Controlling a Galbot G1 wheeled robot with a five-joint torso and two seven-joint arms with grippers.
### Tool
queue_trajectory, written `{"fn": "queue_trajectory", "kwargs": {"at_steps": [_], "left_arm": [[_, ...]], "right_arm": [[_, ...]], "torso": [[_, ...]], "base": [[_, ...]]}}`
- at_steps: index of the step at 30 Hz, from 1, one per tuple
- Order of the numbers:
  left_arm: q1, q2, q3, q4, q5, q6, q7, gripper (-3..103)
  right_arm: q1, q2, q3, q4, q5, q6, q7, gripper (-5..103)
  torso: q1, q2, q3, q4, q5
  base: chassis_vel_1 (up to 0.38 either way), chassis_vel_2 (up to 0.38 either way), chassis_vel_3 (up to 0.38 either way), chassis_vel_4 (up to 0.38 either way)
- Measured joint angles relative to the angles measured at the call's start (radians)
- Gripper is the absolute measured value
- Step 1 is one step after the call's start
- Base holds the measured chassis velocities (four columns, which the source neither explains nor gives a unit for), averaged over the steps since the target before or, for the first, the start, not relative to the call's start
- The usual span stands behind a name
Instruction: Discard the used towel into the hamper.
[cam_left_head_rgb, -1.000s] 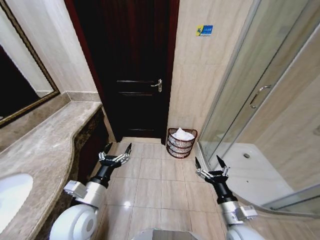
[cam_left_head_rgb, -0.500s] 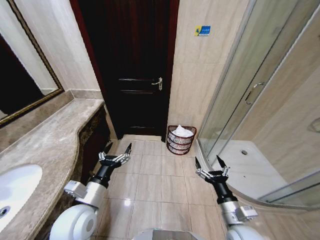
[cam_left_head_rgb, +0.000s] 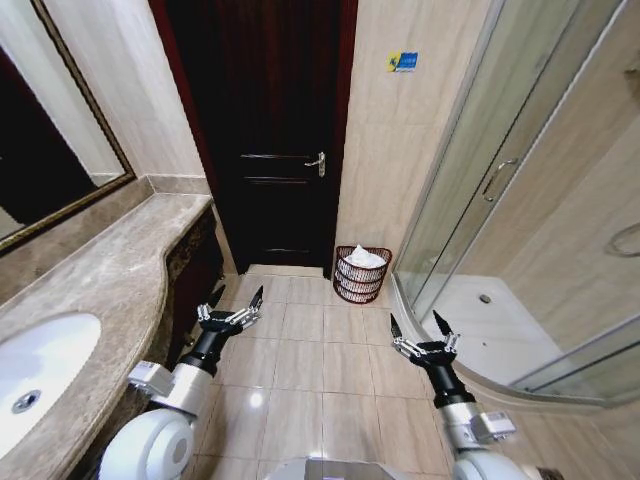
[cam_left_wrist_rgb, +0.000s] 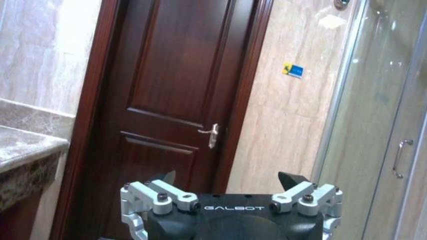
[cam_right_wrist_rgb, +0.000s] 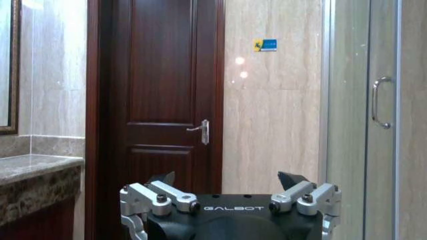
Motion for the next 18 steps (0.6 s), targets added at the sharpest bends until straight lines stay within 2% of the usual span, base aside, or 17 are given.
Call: {"fn": "queue_trajectory", "kwargs": {"at_steps": [18], "left_arm": [[0.000, 0.000, 0.000, 0.000, 0.000, 0.000, 0.000, 100]], "right_arm": [[0.000, 0.000, 0.000, 0.000, 0.000, 0.000, 0.000, 100]], "torso": [[0.000, 0.000, 0.000, 0.0000, 0.0000]], "base": [[0.000, 0.000, 0.000, 0.000]]}}
